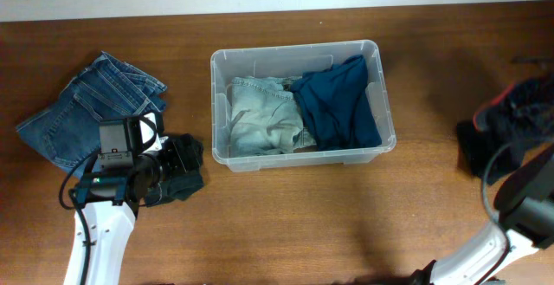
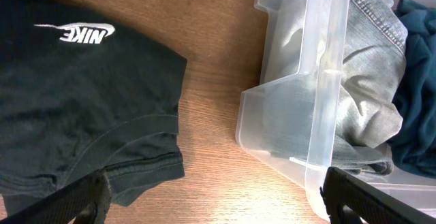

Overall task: Pack container
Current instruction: 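Lift the black striped garment with the right gripper and swing it over the bin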

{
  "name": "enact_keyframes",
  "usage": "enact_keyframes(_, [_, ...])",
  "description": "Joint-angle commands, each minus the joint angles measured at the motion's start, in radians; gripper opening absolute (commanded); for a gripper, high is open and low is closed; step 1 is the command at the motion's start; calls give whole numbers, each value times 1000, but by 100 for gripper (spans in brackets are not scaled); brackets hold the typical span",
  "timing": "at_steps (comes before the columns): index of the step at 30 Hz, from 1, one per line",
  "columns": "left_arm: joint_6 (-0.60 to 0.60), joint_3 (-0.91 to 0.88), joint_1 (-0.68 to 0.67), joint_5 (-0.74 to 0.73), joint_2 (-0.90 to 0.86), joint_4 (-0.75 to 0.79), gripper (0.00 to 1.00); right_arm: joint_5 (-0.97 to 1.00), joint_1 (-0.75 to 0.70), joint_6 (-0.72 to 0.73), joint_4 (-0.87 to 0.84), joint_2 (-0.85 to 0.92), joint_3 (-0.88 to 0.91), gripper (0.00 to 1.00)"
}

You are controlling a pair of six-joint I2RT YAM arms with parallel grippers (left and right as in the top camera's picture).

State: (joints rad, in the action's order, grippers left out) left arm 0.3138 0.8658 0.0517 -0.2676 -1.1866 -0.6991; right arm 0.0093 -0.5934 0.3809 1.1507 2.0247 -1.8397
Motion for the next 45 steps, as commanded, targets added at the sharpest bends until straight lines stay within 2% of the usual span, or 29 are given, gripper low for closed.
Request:
enact_keyframes(1, [-16, 4, -3, 6, 2, 2, 99, -5, 93, -34, 14, -148, -46, 4])
enact_keyframes(6, [-16, 4, -3, 6, 2, 2, 99, -36, 204, -22, 12, -270, -47, 4])
enact_keyframes(9, [-16, 4, -3, 6, 2, 2, 99, -124, 260, -72, 9, -319, -78, 4])
enact_keyframes(18, [-16, 4, -3, 6, 2, 2, 99, -472, 505, -221, 85, -362, -354, 4])
enact_keyframes(21, [-16, 4, -3, 6, 2, 2, 99, -492, 586, -223, 74, -362, -378, 4])
enact_keyframes(29, [-16, 4, -3, 6, 2, 2, 99, -580, 742, -272, 55, -310, -377, 4])
enact_keyframes(35, [-16, 4, -3, 6, 2, 2, 99, -696, 837, -277, -33, -243, -377, 4])
enact_keyframes(45, [-16, 4, -3, 6, 2, 2, 99, -698, 962, -276, -113, -132, -377, 4])
